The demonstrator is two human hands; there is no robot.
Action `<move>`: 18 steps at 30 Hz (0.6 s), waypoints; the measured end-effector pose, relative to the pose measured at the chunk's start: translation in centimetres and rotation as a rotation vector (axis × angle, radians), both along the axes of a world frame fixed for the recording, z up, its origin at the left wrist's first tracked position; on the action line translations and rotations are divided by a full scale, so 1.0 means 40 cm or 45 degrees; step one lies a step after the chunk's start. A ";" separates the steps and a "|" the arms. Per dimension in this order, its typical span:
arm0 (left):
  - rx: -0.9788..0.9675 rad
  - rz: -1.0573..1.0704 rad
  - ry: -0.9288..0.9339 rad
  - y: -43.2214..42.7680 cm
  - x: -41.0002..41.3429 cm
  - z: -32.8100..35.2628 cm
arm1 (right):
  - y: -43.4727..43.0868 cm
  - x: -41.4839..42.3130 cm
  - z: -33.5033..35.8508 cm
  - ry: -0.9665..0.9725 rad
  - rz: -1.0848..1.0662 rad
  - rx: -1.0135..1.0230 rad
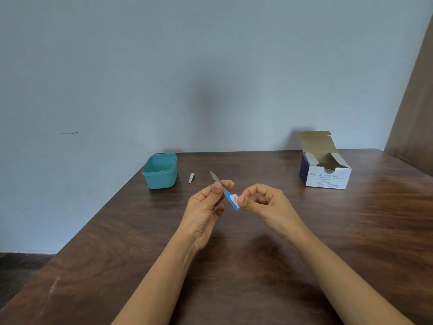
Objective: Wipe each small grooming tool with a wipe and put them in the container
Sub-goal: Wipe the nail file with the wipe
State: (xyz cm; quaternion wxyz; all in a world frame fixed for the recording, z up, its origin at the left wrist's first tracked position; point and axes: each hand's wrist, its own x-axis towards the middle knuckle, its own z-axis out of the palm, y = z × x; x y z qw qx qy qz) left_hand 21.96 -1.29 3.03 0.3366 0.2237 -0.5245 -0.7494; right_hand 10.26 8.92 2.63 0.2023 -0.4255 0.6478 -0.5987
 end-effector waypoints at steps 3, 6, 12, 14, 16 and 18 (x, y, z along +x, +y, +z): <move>-0.013 -0.007 0.001 0.000 0.001 -0.001 | -0.001 0.003 -0.004 0.040 0.001 -0.050; -0.021 -0.003 -0.004 0.001 0.000 0.000 | -0.002 0.003 -0.006 0.109 -0.018 -0.089; -0.039 -0.014 0.015 0.002 0.000 -0.002 | -0.001 0.009 0.000 0.249 -0.002 -0.103; -0.032 -0.004 0.011 0.000 -0.001 -0.001 | 0.001 0.013 0.004 0.220 0.026 -0.116; -0.032 0.001 0.013 -0.002 0.000 -0.001 | 0.004 0.015 0.009 0.156 0.060 -0.128; -0.043 -0.004 0.017 -0.002 0.001 -0.001 | 0.005 0.014 0.011 0.097 0.073 -0.124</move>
